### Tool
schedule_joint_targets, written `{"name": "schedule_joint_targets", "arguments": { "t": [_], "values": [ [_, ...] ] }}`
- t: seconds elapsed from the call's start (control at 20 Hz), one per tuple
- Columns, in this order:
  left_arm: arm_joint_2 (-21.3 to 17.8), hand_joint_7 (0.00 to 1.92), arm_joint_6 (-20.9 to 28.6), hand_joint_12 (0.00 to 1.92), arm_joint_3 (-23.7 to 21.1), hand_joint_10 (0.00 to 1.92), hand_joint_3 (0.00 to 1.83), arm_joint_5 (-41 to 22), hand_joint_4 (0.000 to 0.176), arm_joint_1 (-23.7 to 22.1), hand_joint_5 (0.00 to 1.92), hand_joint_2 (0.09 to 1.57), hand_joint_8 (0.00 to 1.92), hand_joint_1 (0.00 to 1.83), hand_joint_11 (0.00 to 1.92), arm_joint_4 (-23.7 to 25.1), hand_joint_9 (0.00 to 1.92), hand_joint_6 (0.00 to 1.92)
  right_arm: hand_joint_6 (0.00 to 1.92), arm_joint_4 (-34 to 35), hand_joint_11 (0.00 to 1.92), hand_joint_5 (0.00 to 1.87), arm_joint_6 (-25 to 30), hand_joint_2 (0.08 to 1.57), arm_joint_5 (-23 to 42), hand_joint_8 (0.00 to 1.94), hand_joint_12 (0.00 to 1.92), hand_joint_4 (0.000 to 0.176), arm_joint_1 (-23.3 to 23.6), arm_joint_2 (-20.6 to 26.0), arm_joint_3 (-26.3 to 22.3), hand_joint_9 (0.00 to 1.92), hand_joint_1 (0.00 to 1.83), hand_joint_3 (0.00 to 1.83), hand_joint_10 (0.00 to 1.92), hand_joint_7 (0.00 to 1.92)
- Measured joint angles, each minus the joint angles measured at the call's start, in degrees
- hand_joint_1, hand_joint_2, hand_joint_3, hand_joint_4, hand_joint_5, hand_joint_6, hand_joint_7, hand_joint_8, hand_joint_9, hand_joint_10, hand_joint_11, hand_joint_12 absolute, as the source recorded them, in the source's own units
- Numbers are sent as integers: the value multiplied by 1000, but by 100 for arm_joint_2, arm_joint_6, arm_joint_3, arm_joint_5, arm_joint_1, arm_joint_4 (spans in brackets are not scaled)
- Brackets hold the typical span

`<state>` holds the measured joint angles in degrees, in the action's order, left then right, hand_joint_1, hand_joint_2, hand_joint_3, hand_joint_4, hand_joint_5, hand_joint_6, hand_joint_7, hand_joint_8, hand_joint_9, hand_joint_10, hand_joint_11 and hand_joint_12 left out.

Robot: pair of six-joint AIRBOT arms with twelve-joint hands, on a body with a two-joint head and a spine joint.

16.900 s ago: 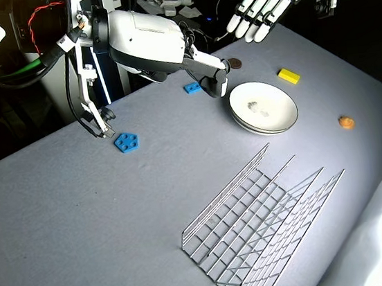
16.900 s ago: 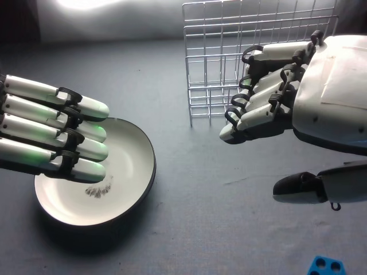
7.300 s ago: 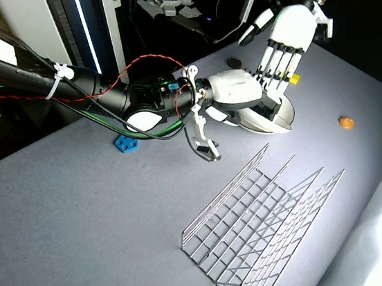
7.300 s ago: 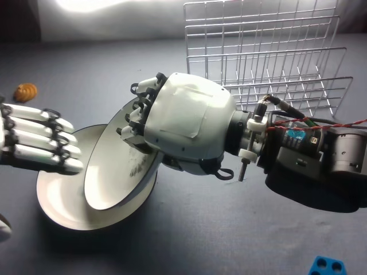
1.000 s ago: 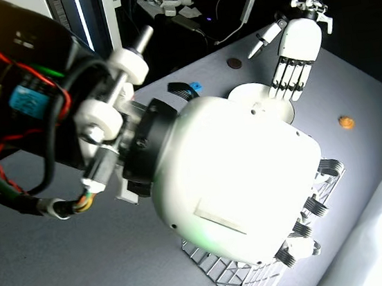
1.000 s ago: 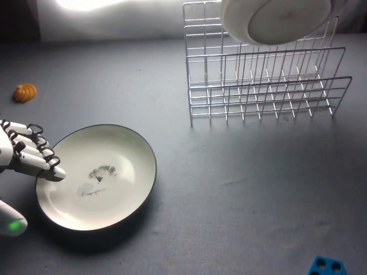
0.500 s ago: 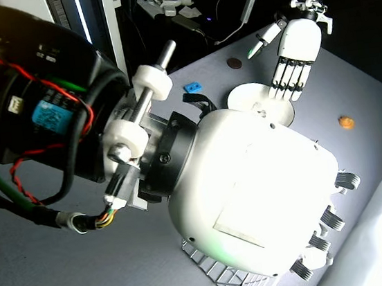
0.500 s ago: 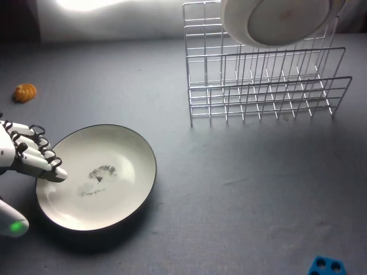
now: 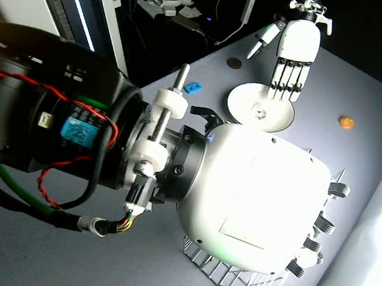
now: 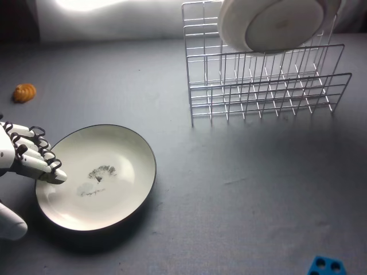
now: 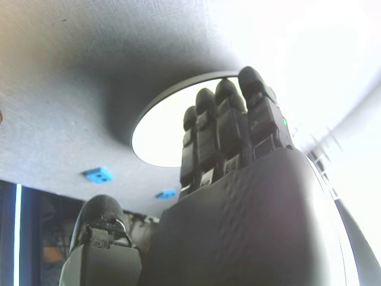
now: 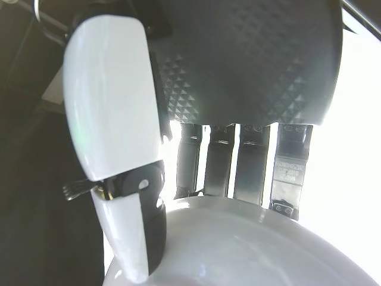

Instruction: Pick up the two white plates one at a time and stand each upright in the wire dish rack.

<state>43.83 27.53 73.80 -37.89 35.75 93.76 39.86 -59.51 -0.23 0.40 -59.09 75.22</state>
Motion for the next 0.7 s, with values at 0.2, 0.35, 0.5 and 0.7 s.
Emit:
{"name": "schedule_joint_targets", "arguments": {
  "t": [0.2, 0.35, 0.5, 0.7],
  "values": [
    [0, 304, 0, 377, 2, 3, 0, 17, 0, -52, 255, 1094, 1, 0, 0, 31, 271, 0, 1196, 7, 528, 900, 37, 1165, 24, 1072, 1179, 0, -120, -140, 173, 1000, 1200, 0, 224, 881],
    [0, 301, 0, 362, 2, 4, 0, 20, 0, -72, 255, 1088, 3, 0, 0, 57, 268, 2, 1263, 4, 520, 865, 83, 1188, 26, 1134, 1176, 0, -184, -212, 289, 996, 1187, 1, 192, 831],
    [0, 282, 0, 315, 2, 1, 3, 28, 0, -70, 242, 1102, 2, 0, 0, 52, 243, 4, 1328, 4, 508, 819, 85, 1204, 37, 1156, 1183, 0, -254, -256, 315, 997, 1174, 4, 168, 819],
    [0, 319, -2, 387, 2, 2, 0, 28, 0, -79, 264, 1087, 3, 0, 0, 57, 281, 1, 1247, 4, 534, 859, 87, 1180, 83, 1102, 1187, 7, -378, -260, 326, 1025, 1189, 0, 153, 869]
  ]
}}
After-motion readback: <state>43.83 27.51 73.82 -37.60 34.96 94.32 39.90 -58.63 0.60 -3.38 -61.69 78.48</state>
